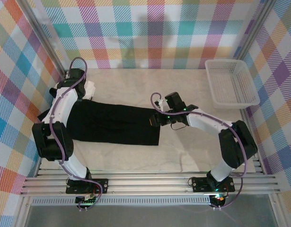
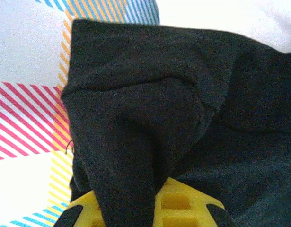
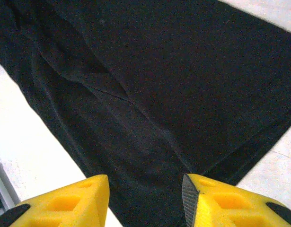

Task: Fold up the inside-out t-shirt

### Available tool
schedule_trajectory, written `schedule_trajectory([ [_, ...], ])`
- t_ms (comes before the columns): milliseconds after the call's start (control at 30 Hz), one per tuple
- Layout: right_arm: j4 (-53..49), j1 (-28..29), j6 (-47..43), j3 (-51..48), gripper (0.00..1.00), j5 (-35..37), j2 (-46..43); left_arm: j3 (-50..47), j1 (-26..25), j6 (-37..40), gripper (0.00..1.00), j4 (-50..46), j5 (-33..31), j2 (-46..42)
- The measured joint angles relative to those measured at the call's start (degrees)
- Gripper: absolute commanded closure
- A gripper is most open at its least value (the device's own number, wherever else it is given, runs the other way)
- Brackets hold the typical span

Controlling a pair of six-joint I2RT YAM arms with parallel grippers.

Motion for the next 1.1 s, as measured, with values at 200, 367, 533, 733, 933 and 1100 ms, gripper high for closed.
schedule_trajectory([
  [200, 1.6, 2.9, 1.6, 4.8, 0.6, -2.2, 9.8, 3.0, -0.5, 1.2, 1.0, -0.8, -1.0, 2.3],
  [367, 1.2, 3.5, 2.0, 8.3, 0.61, -1.7, 15.4, 2.6, -3.4, -1.2, 1.0, -3.4, 1.1, 2.1],
  [533, 0.0, 2.5, 2.0, 9.2, 0.59, -1.9, 17.4, 0.2, -11.1, -5.9, 1.0, -6.8, 6.2, -0.9],
  [733, -0.1, 0.3, 2.2, 9.1, 0.57, -4.0, 16.4, 0.0, -20.5, -15.7, 1.0, -11.6, 18.1, -4.2],
  [933, -1.0, -4.0, 2.2, 6.1, 0.56, -5.3, 8.5, 0.0, -28.9, -25.2, 1.0, -12.1, 30.6, -4.4],
  [1100, -2.5, -9.7, 2.2, 2.1, 0.56, -5.2, 1.3, 1.8, -36.7, -32.5, 0.8, -9.4, 39.1, -1.2],
])
